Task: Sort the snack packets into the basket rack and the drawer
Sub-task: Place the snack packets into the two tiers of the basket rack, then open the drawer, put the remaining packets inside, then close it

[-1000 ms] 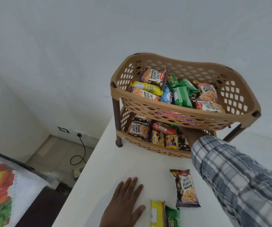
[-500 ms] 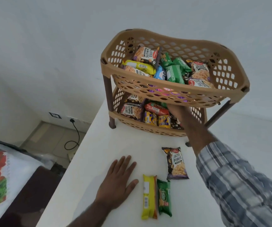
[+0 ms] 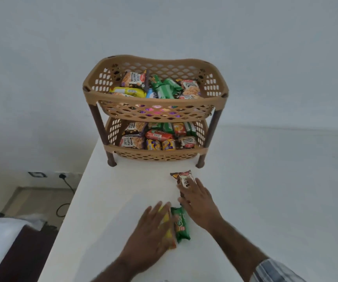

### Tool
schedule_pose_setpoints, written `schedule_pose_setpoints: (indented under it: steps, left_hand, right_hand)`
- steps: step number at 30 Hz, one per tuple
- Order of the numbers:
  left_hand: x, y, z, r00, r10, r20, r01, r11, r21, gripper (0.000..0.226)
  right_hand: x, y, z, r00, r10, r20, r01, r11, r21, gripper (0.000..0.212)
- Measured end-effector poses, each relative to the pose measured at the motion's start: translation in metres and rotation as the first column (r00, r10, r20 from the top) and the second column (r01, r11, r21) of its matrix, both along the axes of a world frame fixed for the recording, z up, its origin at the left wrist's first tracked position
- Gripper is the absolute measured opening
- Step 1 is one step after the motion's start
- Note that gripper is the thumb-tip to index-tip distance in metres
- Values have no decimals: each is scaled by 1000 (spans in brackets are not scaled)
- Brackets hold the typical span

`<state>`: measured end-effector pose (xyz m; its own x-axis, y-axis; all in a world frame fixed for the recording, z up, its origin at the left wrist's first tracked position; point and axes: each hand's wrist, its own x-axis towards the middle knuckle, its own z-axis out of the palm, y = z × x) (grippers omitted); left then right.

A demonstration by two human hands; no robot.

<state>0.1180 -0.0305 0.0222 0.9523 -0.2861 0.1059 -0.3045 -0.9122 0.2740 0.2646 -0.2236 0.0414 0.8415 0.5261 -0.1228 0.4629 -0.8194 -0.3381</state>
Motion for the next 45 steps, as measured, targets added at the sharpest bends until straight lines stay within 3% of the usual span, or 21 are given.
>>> schedule_pose_setpoints:
  steps: [3,11,16,18,24,31,34,37,45]
  left_hand:
    - [2,-29,-5,999,-10,-38,13,996,88,54]
    - [8,-10,-15,988,94,-123,-85,994,75,61]
    - [15,3,-8,980,144,-136,-145,989,0,66]
    - [14,4,-5,974,183,-136,-184,983,5,69]
    - [18,3,-11,971,155,-184,-152,988,33,71]
    - [5,24,-8,968,238,-79,-240,970,-21,69]
    - [-14,38,-21,929,360,-89,-367,927,-83,70]
    - [-34,53,-36,898,425,-115,-432,901,-44,74]
    - [-90,81,-51,911,400,-95,-399,916,26,72]
  right_hand:
    - [-17,-21,-15,1000,-27,-13,27,998,-63,54]
    - [-82,-50,-17,991,-123,60,128,987,-96,60]
    - [-94,-29,-16,963,-226,149,225,974,26,68]
    - [-85,-21,-17,963,-244,113,240,970,48,69]
    - [-70,-3,-22,993,-106,46,105,994,27,69]
    - [-93,-6,-22,969,-217,115,204,972,121,72]
    - [-111,-9,-30,965,-176,193,169,984,54,69]
    - [-137,-6,-39,965,-117,236,119,993,8,65]
    - [-205,3,-56,963,-199,184,212,976,-57,61]
